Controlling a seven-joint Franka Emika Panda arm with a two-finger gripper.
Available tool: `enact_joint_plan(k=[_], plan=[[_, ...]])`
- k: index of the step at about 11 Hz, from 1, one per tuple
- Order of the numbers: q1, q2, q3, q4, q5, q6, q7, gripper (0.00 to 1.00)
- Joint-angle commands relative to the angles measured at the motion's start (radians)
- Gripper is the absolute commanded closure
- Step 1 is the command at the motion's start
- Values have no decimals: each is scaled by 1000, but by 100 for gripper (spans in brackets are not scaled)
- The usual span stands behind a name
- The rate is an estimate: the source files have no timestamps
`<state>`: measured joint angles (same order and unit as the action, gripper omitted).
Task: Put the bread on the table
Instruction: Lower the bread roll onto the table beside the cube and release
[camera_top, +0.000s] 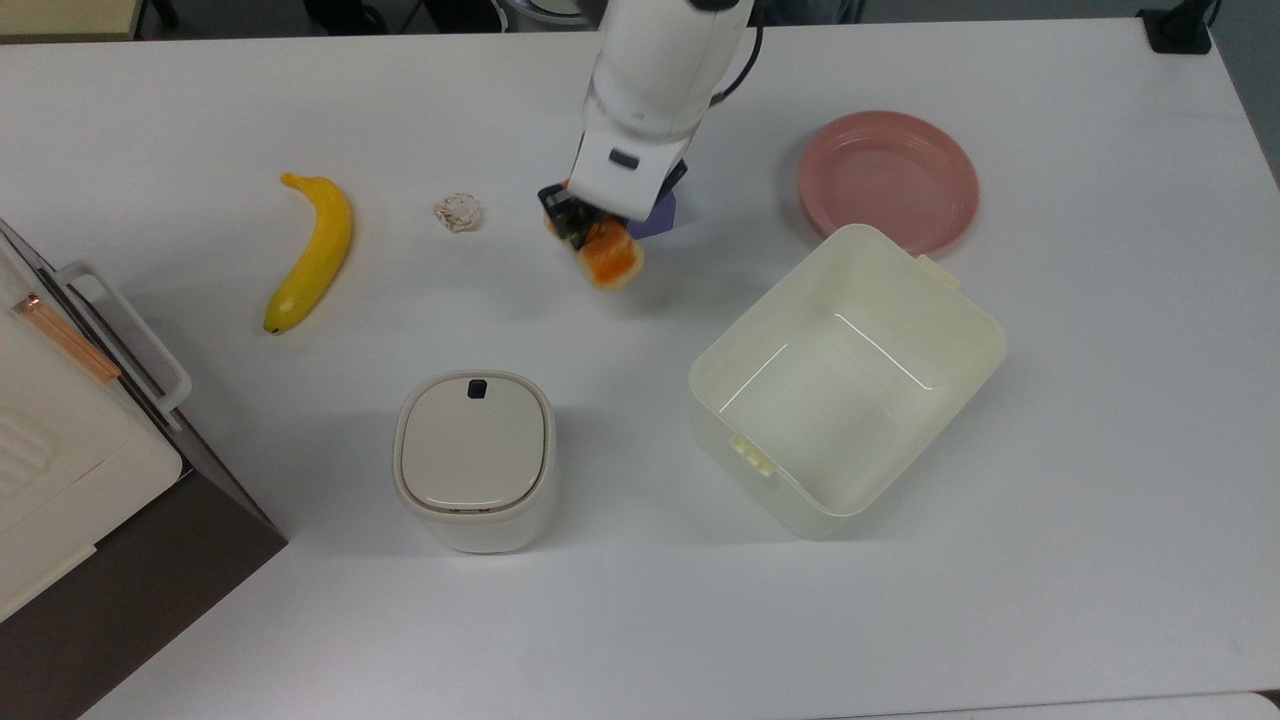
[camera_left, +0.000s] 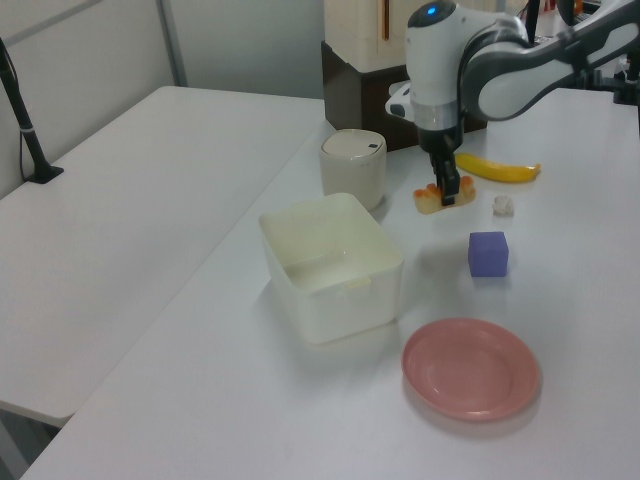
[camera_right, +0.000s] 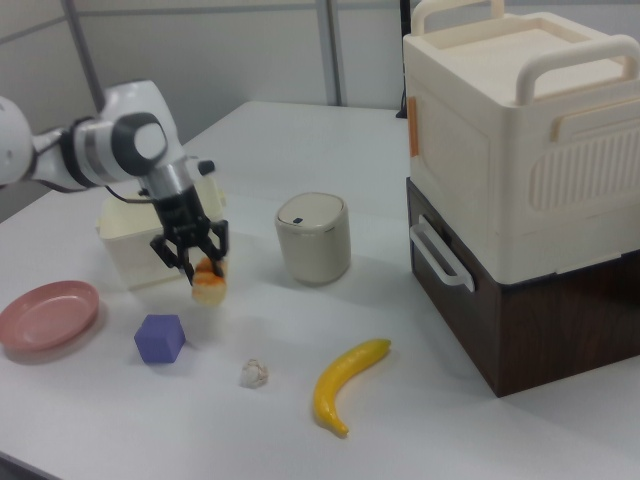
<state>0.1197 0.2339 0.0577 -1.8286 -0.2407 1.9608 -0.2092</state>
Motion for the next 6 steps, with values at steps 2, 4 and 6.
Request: enact_joint_plan(k=[2, 4, 6], plan=[[20, 30, -87, -9, 14, 93, 48, 0], [23, 12, -94, 9, 21, 76, 51, 0], [21, -40, -98, 17, 85, 14, 99, 0]])
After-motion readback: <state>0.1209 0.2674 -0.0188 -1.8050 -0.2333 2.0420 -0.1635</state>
